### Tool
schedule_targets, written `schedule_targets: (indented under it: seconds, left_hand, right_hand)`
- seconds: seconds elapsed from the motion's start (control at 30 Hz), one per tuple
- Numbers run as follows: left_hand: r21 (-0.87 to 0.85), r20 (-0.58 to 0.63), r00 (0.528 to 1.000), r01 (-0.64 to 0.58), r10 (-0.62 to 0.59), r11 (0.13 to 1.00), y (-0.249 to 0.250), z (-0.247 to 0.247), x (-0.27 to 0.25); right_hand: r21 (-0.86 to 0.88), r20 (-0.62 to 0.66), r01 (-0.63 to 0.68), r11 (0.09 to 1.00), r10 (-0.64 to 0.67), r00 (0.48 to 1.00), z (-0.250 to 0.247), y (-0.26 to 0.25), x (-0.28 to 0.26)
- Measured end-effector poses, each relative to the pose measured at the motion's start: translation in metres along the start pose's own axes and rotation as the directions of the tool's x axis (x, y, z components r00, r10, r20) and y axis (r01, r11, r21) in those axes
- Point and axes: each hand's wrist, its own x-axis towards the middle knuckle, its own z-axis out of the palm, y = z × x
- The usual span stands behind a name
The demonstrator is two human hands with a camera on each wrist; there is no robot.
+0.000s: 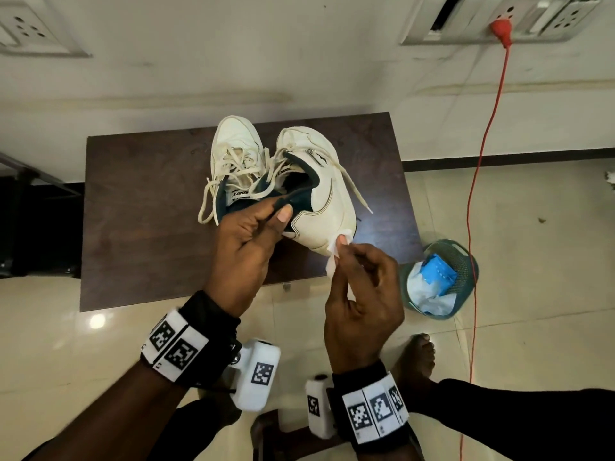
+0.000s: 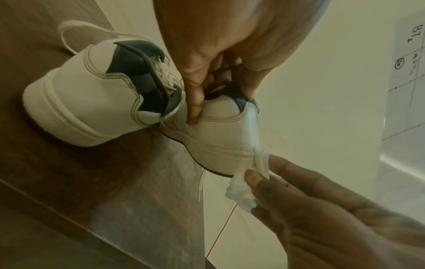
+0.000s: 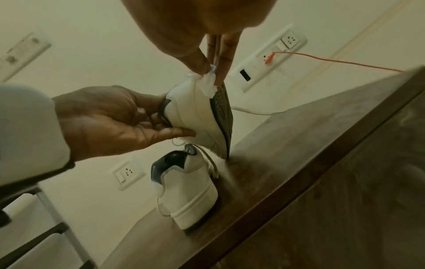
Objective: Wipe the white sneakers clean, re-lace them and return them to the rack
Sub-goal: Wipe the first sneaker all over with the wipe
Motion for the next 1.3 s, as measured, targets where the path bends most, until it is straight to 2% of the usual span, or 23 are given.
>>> schedule_targets:
  seconds: [0.07, 0.23, 0.33, 0.43, 0.57, 0.73, 0.83, 0.97, 1.1, 1.3]
  left_hand:
    - [-0.040, -0.019, 0.999, 0.027, -0.028, 0.999, 0.002, -0.002, 0.002]
    - [-0.055, -0.006, 0.998, 0.058, -0.058, 0.997, 0.003, 0.002, 0.002]
    - [-0.049, -0.006, 0.999, 0.046, -0.046, 0.998, 0.005, 0.004, 0.004]
    - [-0.081, -0.015, 0.999, 0.037, -0.039, 0.996, 0.003, 0.003, 0.005]
    - [-0.100, 0.001, 0.999, 0.034, -0.034, 0.994, 0.001, 0.003, 0.004]
    - [-0.026, 0.055, 0.998, 0.025, -0.024, 0.999, 0.006, 0.000, 0.002]
    - [0.044, 0.086, 0.996, 0.018, -0.022, 0.999, 0.003, -0.005, -0.003]
    - [0.104, 0.103, 0.994, 0.022, -0.033, 0.994, -0.001, -0.010, -0.007]
    - [0.164, 0.110, 0.993, 0.029, -0.047, 0.986, -0.002, -0.011, -0.009]
    - [0.175, 0.151, 0.988, -0.007, -0.020, 0.985, 0.005, -0.011, -0.007]
  right_hand:
    - [-0.023, 0.014, 0.048, 0.999, -0.048, 0.999, 0.000, -0.003, 0.003]
    - [-0.111, 0.193, 0.255, 0.961, -0.231, 0.954, 0.003, -0.005, -0.003]
    - [-0.142, 0.175, 0.308, 0.941, -0.282, 0.943, 0.001, -0.005, 0.015]
    - [-0.132, 0.103, 0.282, 0.950, -0.270, 0.957, -0.006, -0.008, 0.027]
    - [-0.090, 0.033, 0.151, 0.985, -0.148, 0.988, -0.009, -0.006, 0.040]
    - [-0.039, 0.034, 0.018, 0.999, -0.017, 0.999, -0.004, -0.012, 0.056]
    - [-0.044, 0.082, -0.048, 0.998, 0.052, 0.995, 0.003, -0.010, 0.069]
    - [-0.073, 0.120, -0.020, 0.997, 0.028, 0.992, 0.000, -0.017, 0.053]
    - [-0.088, 0.206, 0.082, 0.993, -0.063, 0.977, -0.007, -0.024, 0.027]
    - [-0.041, 0.159, 0.090, 0.995, -0.083, 0.984, 0.006, -0.026, 0.054]
